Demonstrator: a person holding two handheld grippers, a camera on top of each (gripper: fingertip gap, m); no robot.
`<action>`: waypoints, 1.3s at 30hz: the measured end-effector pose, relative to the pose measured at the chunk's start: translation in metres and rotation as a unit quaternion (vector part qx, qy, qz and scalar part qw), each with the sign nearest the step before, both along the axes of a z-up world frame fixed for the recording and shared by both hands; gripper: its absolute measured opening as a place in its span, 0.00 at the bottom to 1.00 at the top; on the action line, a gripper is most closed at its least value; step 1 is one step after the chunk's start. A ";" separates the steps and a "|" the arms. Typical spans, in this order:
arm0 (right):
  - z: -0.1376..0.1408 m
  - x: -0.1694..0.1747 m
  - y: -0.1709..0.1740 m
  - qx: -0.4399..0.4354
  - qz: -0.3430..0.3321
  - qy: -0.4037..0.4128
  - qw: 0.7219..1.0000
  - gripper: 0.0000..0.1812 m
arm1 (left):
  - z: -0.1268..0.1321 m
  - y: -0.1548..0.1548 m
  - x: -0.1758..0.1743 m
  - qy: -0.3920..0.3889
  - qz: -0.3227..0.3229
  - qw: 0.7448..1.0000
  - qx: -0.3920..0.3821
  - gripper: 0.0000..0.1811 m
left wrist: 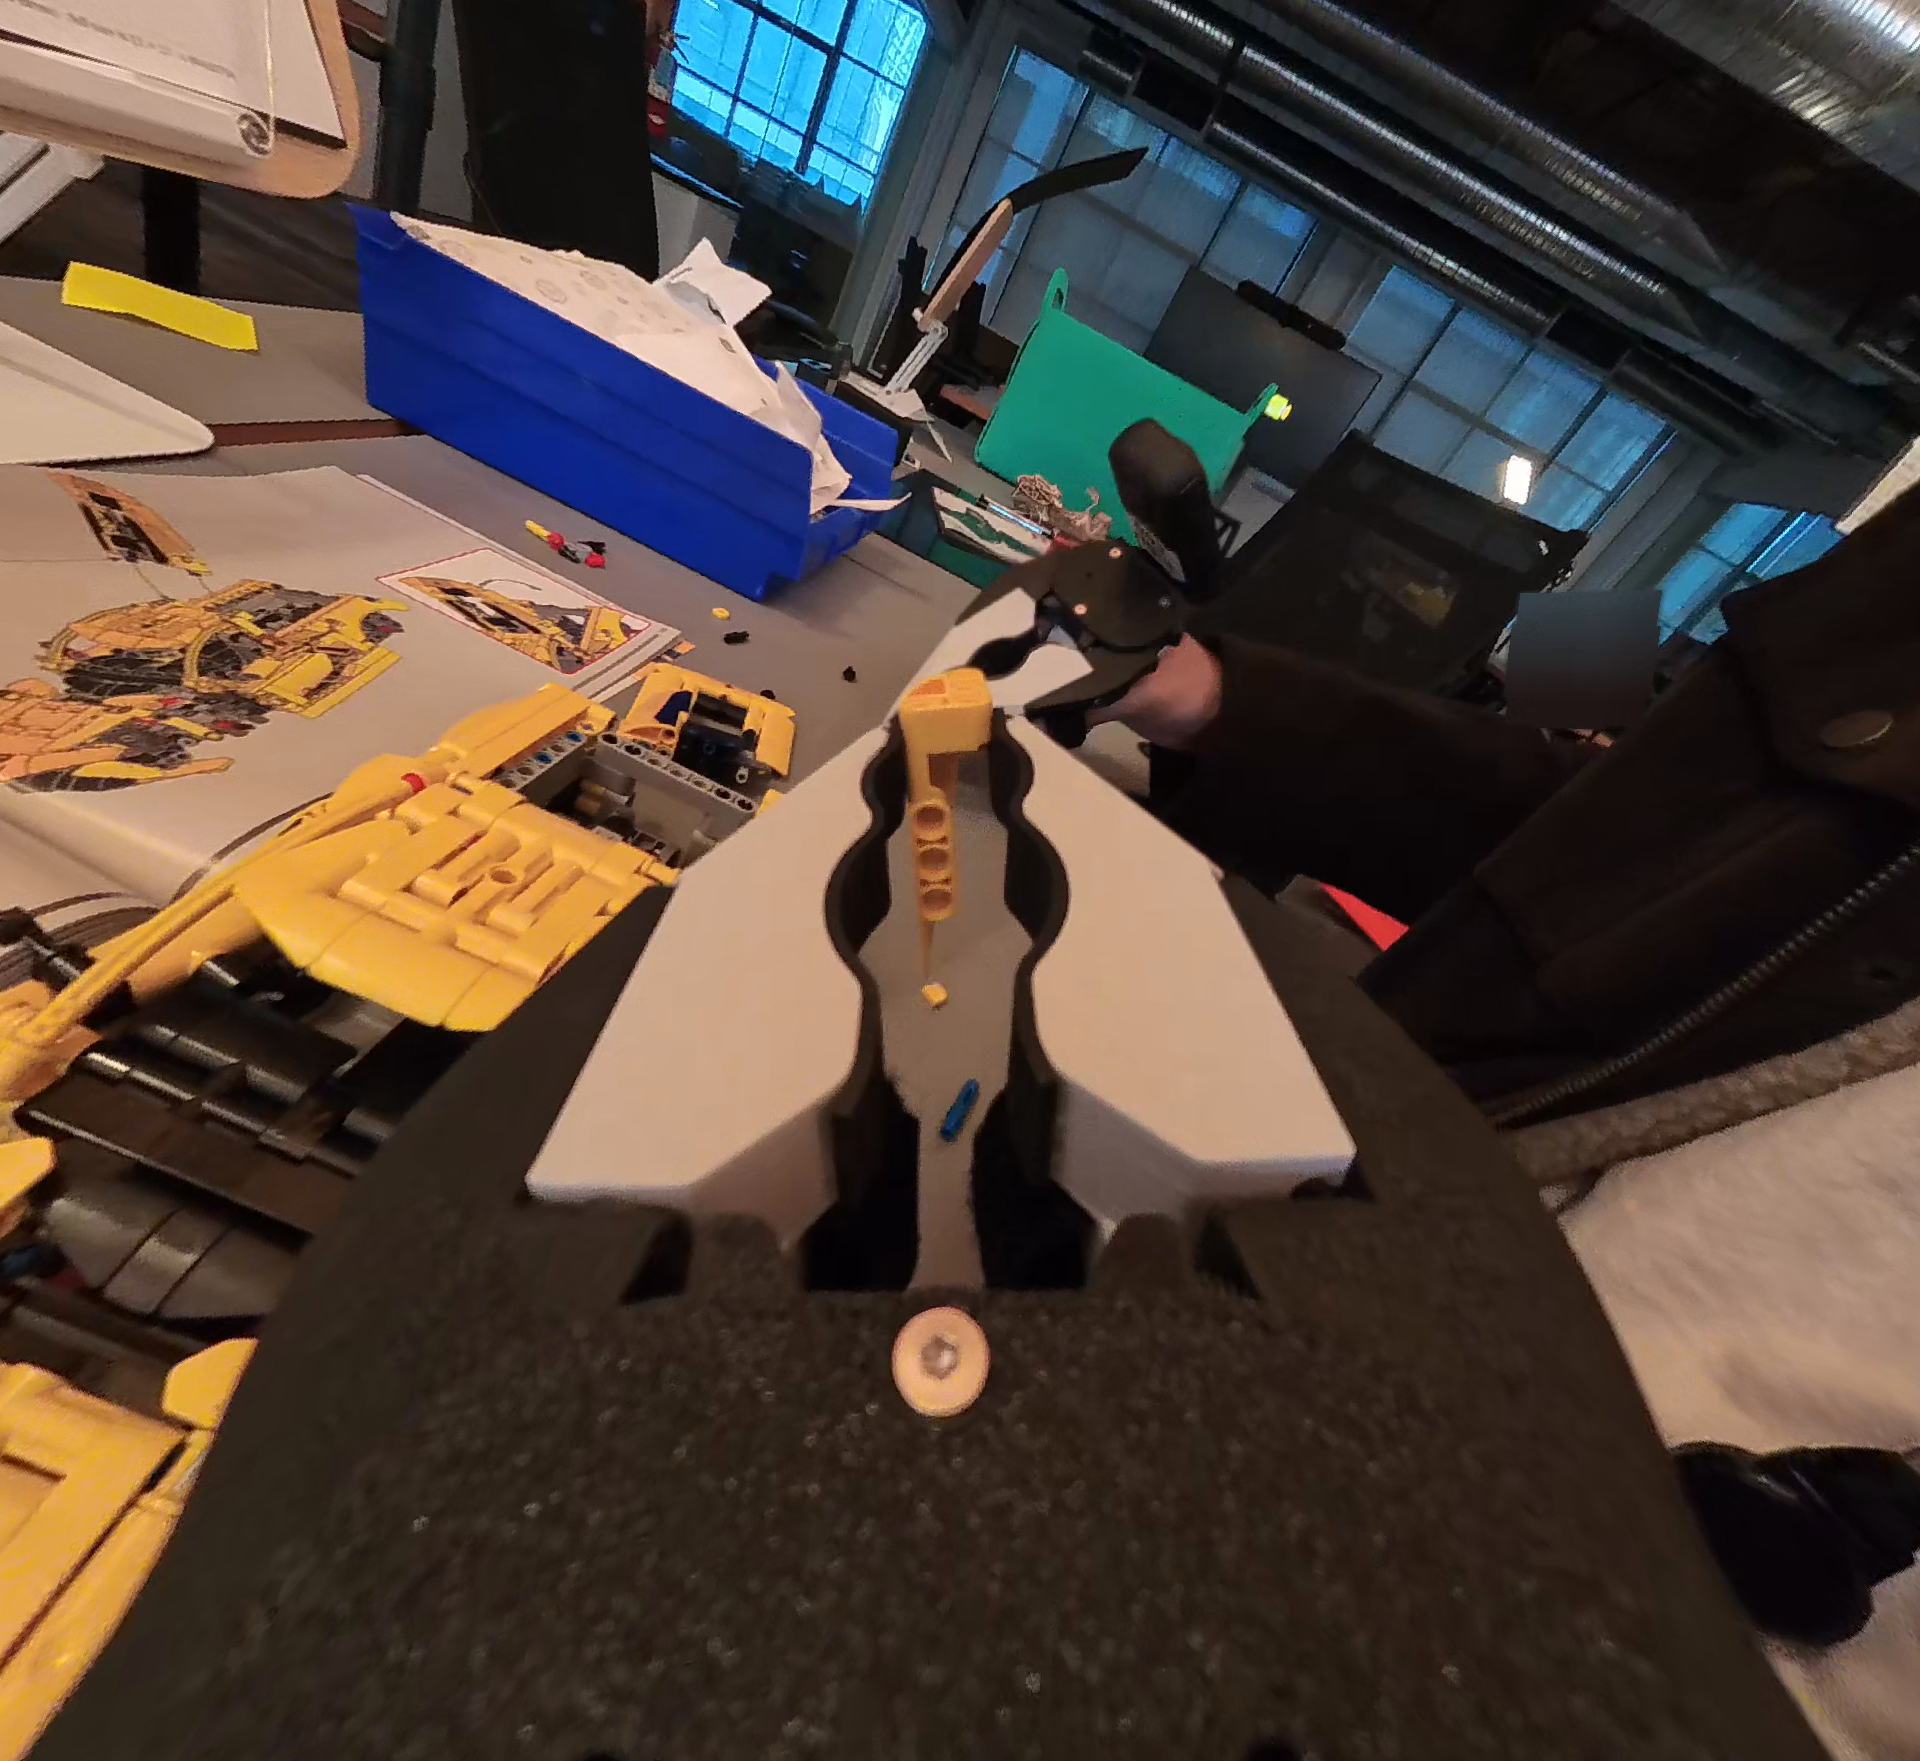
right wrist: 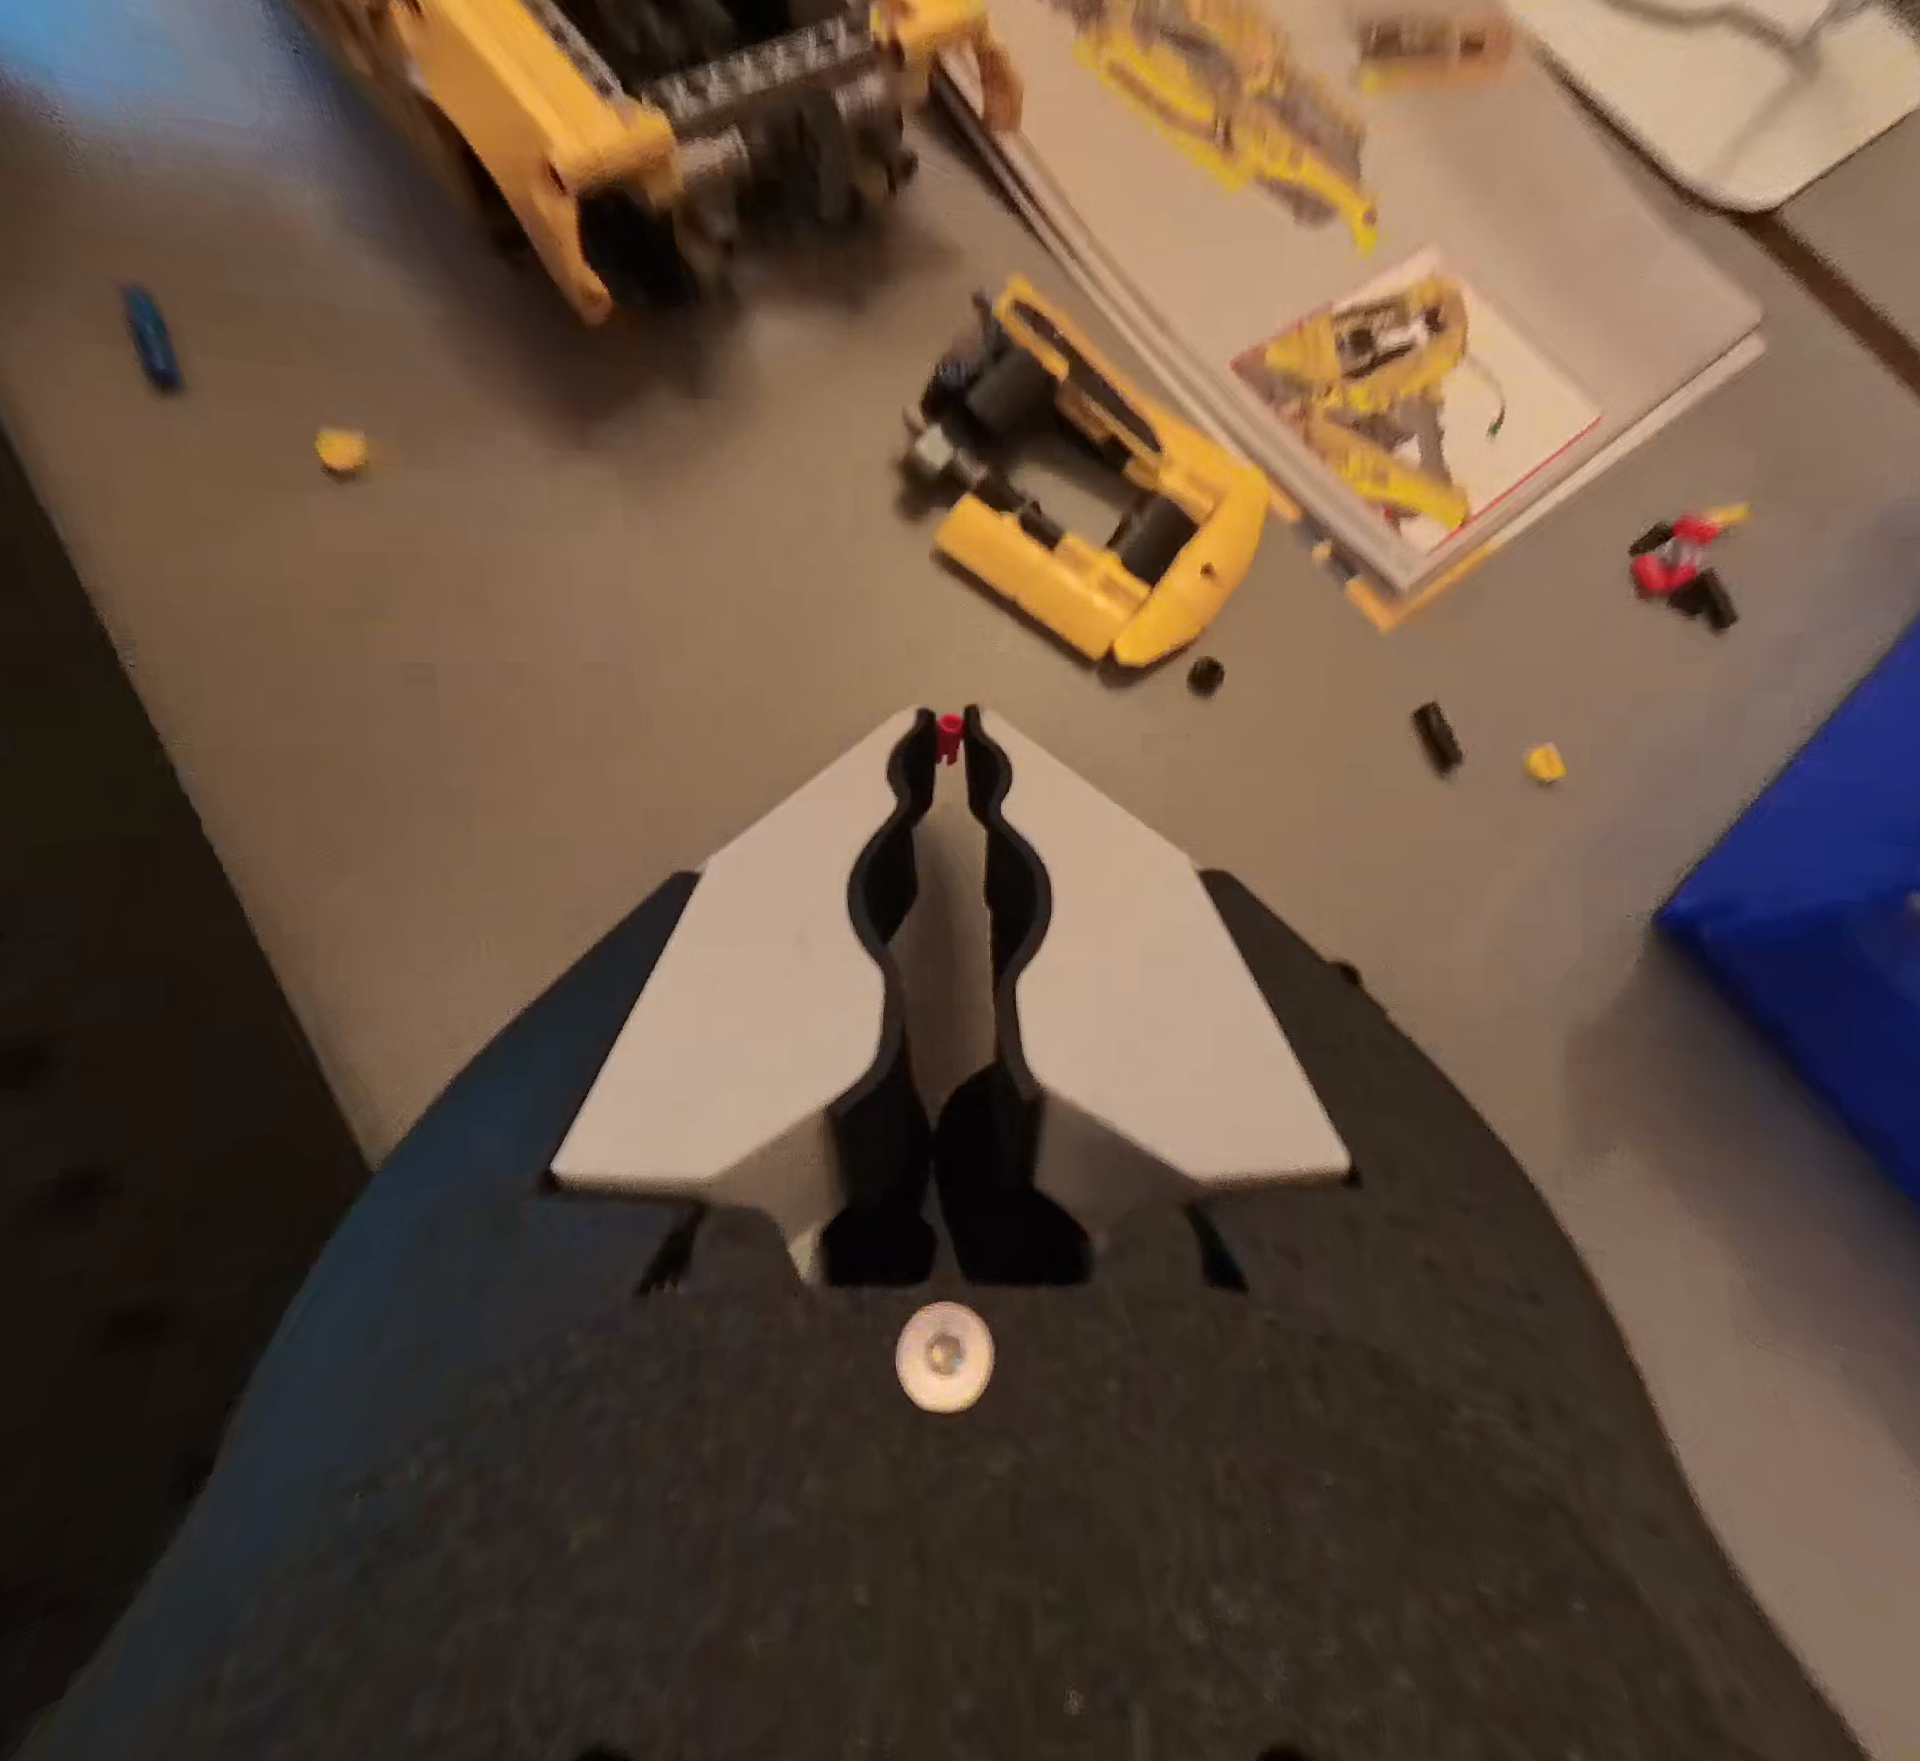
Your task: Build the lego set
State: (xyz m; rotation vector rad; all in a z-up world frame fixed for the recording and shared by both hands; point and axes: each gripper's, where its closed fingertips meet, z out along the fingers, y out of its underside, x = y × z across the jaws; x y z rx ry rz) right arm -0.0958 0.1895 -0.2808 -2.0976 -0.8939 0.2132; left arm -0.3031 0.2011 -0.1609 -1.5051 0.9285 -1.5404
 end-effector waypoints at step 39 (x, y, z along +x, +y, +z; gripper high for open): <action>0.122 -0.203 0.003 0.070 0.072 0.384 0.918 0.03 | -0.011 -0.017 0.010 0.043 -0.026 0.998 0.041 0.08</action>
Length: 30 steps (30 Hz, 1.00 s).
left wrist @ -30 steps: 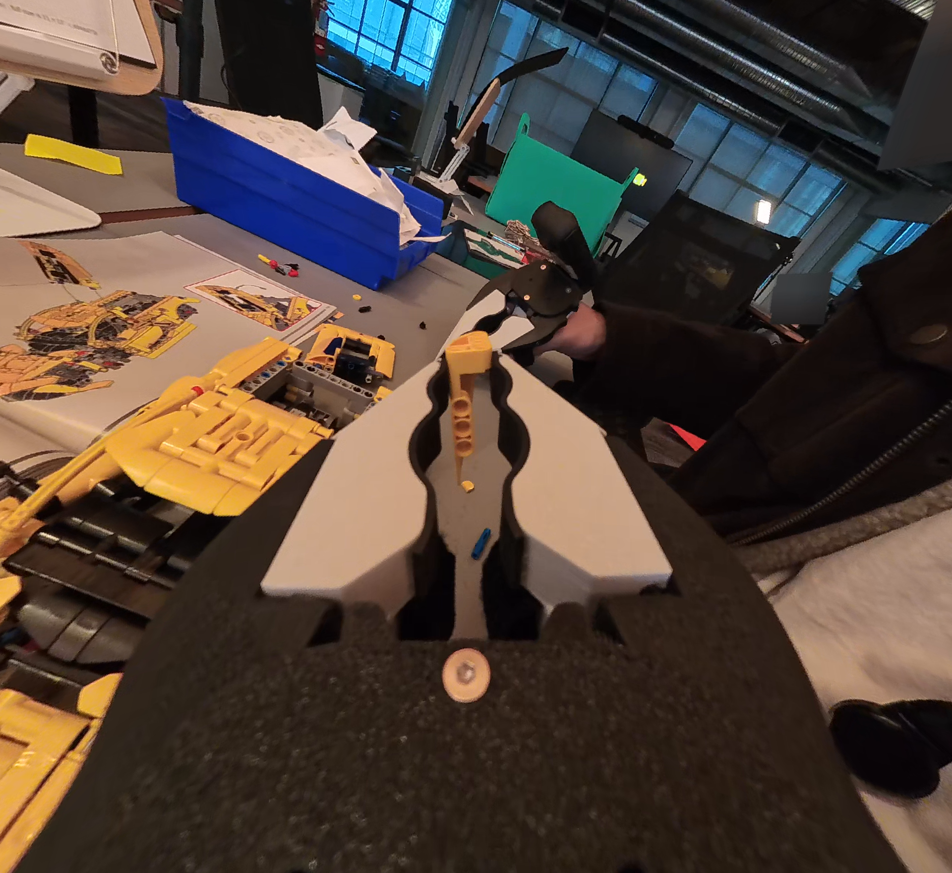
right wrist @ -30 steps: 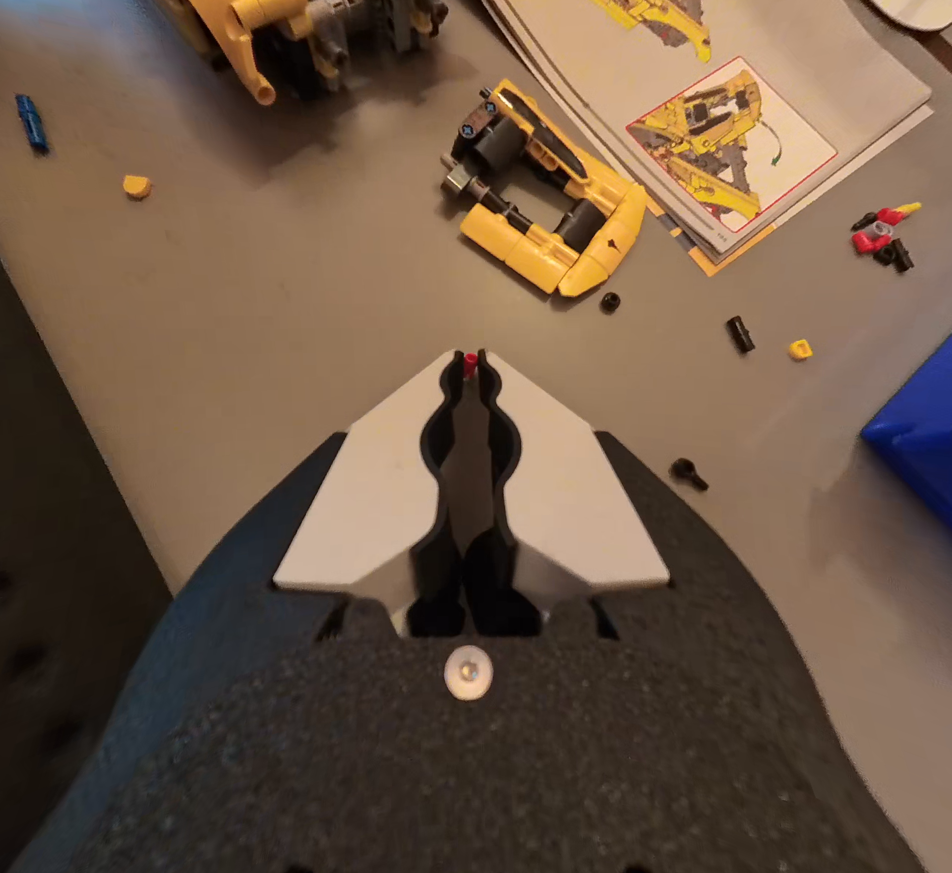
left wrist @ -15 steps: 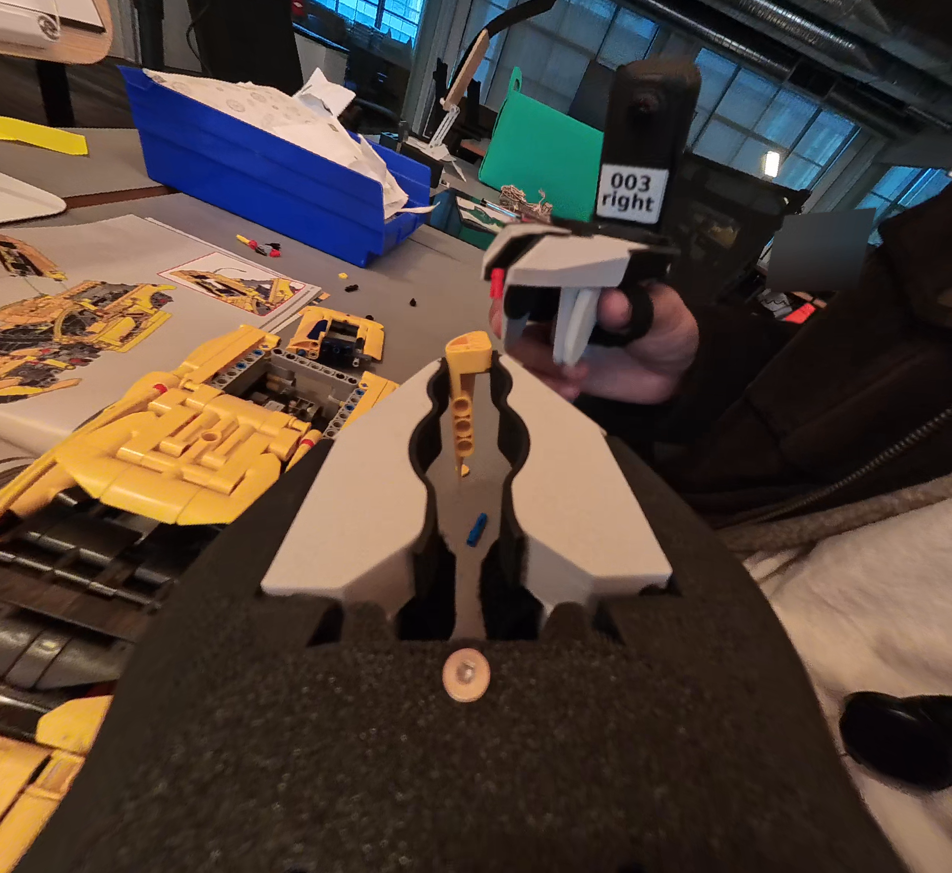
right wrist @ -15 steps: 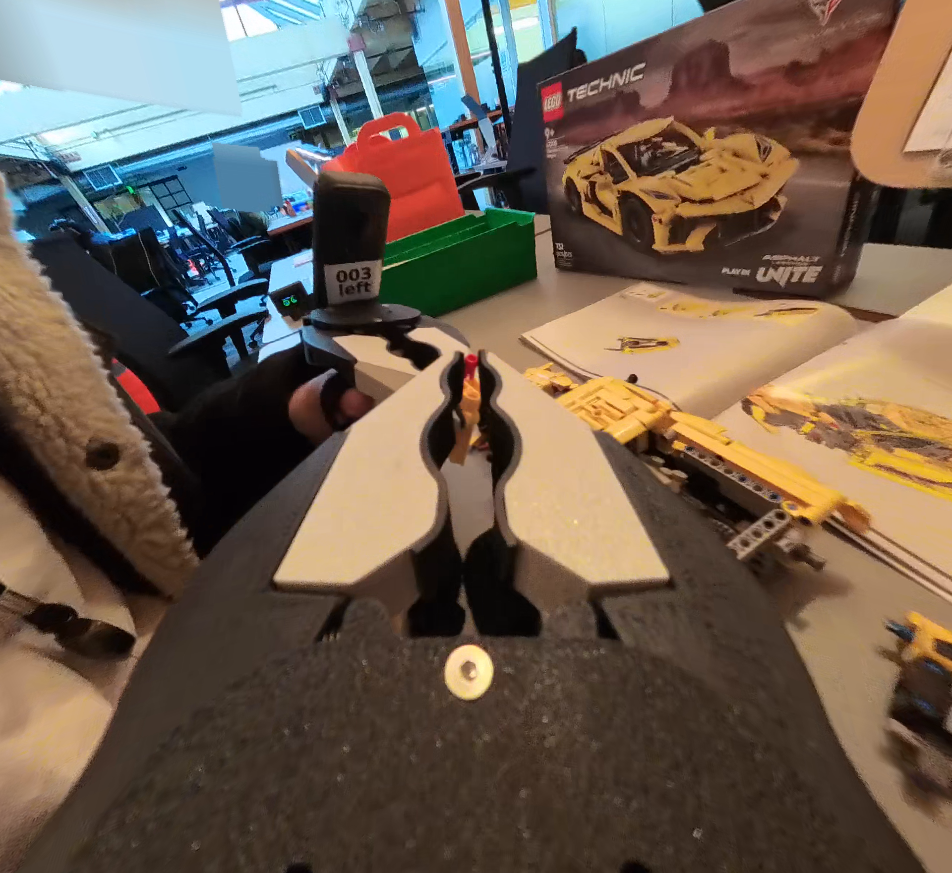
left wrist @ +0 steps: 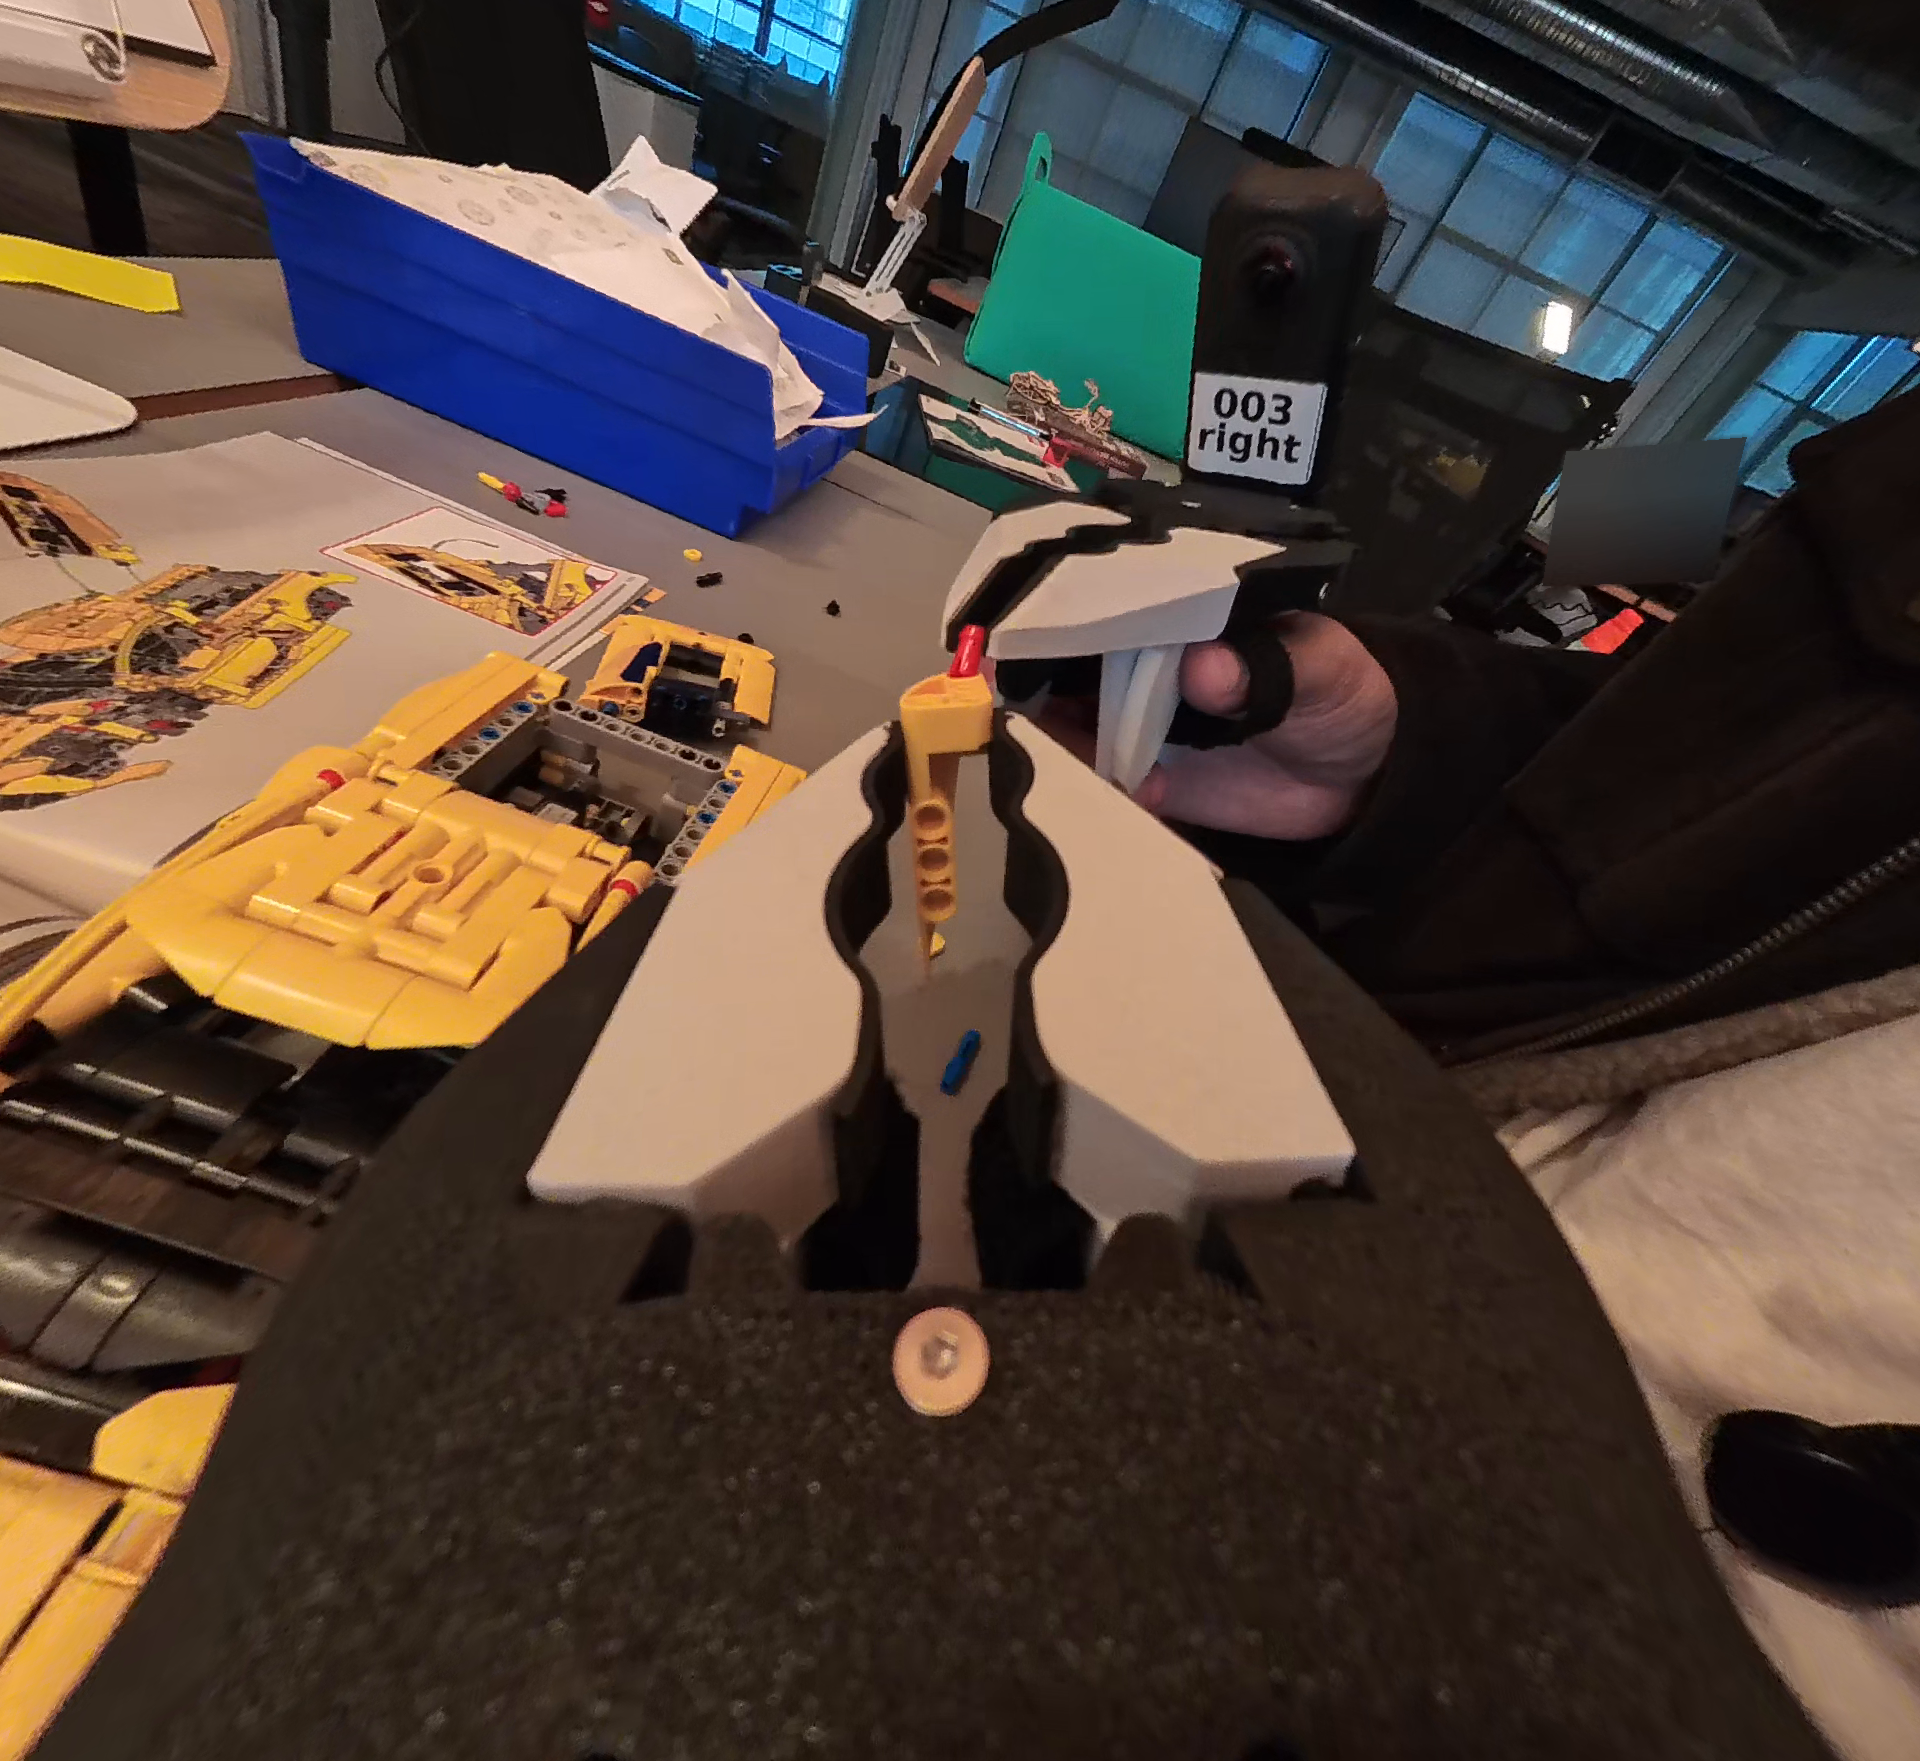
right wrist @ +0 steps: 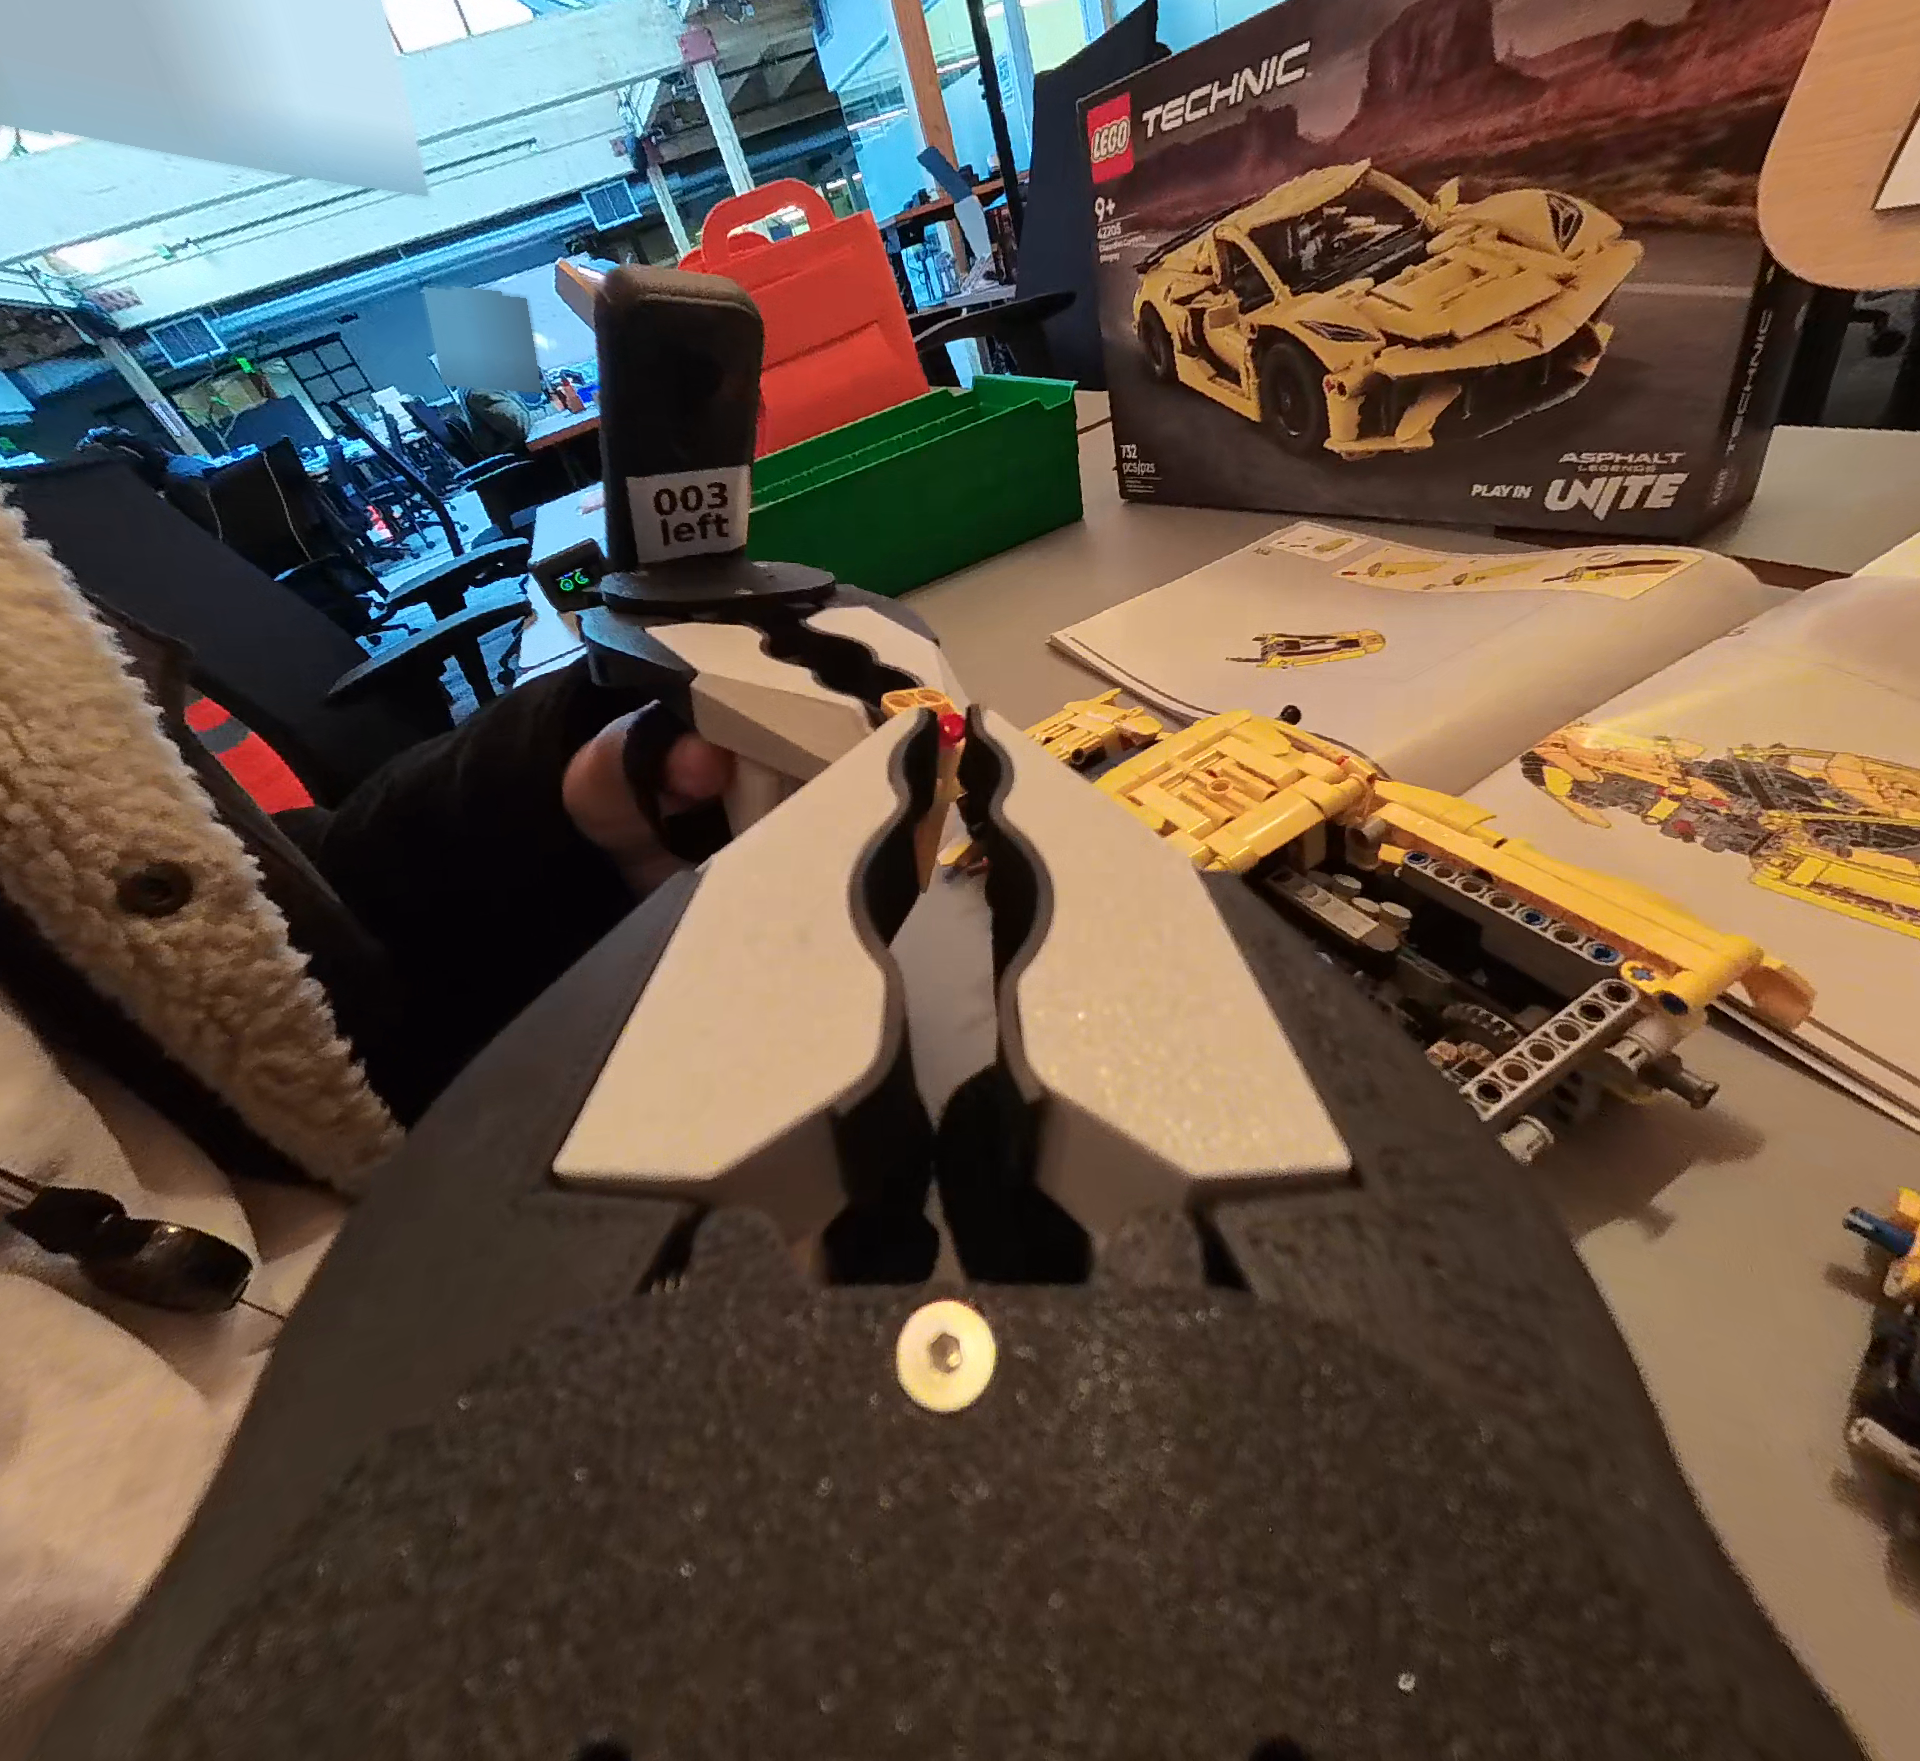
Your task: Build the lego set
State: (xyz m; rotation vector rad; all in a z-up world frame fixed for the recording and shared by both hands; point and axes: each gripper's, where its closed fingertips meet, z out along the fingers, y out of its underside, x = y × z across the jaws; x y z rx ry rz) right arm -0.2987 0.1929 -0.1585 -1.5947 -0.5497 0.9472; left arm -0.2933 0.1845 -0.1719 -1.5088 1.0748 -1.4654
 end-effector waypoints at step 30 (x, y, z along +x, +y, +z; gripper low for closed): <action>-0.140 0.202 -0.026 -0.134 -0.049 -0.411 0.900 0.03 | -0.001 0.002 0.000 0.000 0.005 1.000 0.007 0.08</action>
